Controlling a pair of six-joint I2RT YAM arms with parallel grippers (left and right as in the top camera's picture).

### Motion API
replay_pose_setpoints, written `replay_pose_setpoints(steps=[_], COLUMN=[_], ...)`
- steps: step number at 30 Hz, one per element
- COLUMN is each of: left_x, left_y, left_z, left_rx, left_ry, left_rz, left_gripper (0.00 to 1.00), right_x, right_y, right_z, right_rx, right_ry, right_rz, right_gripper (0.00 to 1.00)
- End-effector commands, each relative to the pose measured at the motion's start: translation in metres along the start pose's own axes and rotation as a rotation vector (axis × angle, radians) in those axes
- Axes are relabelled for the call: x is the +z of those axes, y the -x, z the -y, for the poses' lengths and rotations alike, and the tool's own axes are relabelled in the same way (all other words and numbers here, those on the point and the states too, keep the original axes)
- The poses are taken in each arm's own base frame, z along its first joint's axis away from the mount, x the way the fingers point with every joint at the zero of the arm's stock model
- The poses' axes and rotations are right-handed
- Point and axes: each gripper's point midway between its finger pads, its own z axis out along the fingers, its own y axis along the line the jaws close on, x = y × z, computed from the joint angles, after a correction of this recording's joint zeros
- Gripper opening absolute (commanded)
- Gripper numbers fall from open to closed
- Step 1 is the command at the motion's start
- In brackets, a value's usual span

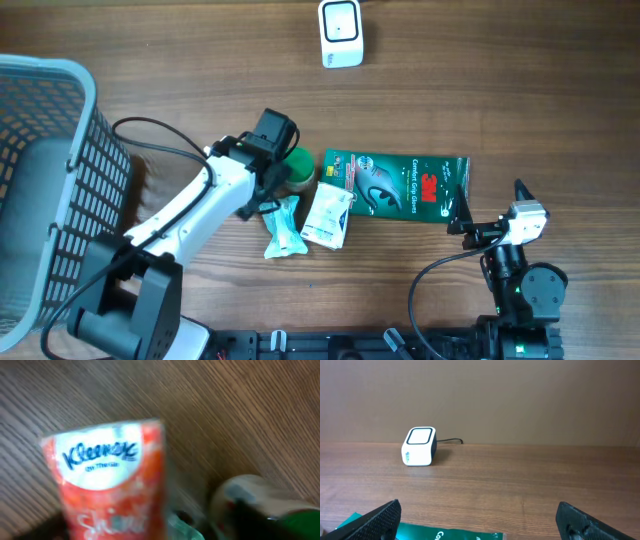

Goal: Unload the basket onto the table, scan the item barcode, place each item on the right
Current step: 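Place the red Kleenex pack on the table left of the pouch, then retract the left arm and move the right gripper toward the 3M pack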

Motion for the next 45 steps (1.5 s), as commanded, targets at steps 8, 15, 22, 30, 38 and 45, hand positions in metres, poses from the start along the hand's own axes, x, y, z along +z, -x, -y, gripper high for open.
replay_pose_setpoints(steps=[8,15,22,30,38,45], left_x=[-0.26,-0.455,-0.563,-0.538,-0.517,-0.514], left_y=[0.131,0.172,0.181,0.201,0.2,0.198], left_z=[0.048,-0.003,-0.082,-0.161,-0.164,-0.167], left_rx=[-0.109,-0.14,-0.104,-0.21,-0.265,-0.278], left_ry=[-0.611,-1.02,-0.974,-0.371,-0.368,-0.38], left_rz=[0.485,1.01,1.503,1.538,1.465,1.454], left_gripper=[1.0,1.0,1.0,1.0,1.0,1.0], right_x=[0.0,0.0,0.0,-0.001,-0.015,-0.039], right_y=[0.002,0.002,0.002,0.004,0.04,0.104], right_z=[0.0,0.0,0.0,-0.016,-0.059,-0.08], right_rx=[-0.011,-0.011,-0.011,0.404,1.215,1.44], right_ry=[-0.005,-0.005,-0.005,0.093,0.36,0.636], right_rz=[0.009,0.009,0.009,-0.001,-0.124,-0.088], right_gripper=[1.0,1.0,1.0,1.0,1.0,1.0])
